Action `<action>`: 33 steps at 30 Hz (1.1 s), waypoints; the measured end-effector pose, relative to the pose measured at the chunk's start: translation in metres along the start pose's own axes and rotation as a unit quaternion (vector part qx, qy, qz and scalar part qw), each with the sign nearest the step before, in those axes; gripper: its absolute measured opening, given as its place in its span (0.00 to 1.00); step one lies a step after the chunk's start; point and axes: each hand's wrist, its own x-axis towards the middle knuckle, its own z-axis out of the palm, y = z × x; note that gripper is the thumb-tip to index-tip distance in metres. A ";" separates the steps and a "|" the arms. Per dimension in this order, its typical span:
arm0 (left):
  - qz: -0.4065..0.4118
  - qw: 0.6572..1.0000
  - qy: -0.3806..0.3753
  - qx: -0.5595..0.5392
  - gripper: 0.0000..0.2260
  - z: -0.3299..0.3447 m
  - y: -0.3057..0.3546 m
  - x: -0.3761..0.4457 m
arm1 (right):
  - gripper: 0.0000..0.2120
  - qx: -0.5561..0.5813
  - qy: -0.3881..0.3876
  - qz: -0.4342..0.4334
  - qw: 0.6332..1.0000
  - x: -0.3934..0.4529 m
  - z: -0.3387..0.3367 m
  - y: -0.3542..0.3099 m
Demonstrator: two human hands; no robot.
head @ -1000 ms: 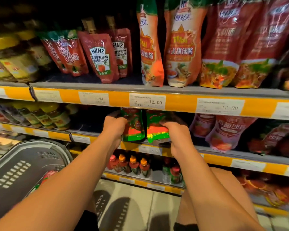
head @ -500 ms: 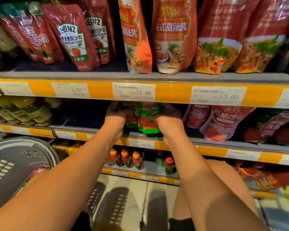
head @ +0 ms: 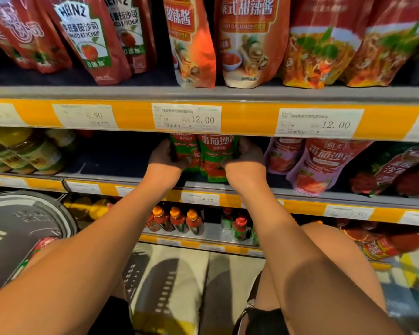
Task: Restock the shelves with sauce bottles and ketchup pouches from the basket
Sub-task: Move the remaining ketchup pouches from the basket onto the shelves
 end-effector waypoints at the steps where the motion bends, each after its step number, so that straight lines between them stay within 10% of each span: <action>1: 0.004 1.000 0.002 0.007 0.25 0.002 0.002 0.003 | 0.27 -0.006 -0.001 -0.001 1.000 -0.001 0.000 0.000; 33: 0.083 0.981 -0.050 0.170 0.27 0.013 -0.018 0.045 | 0.21 -0.208 0.091 -0.042 0.973 0.023 0.008 0.011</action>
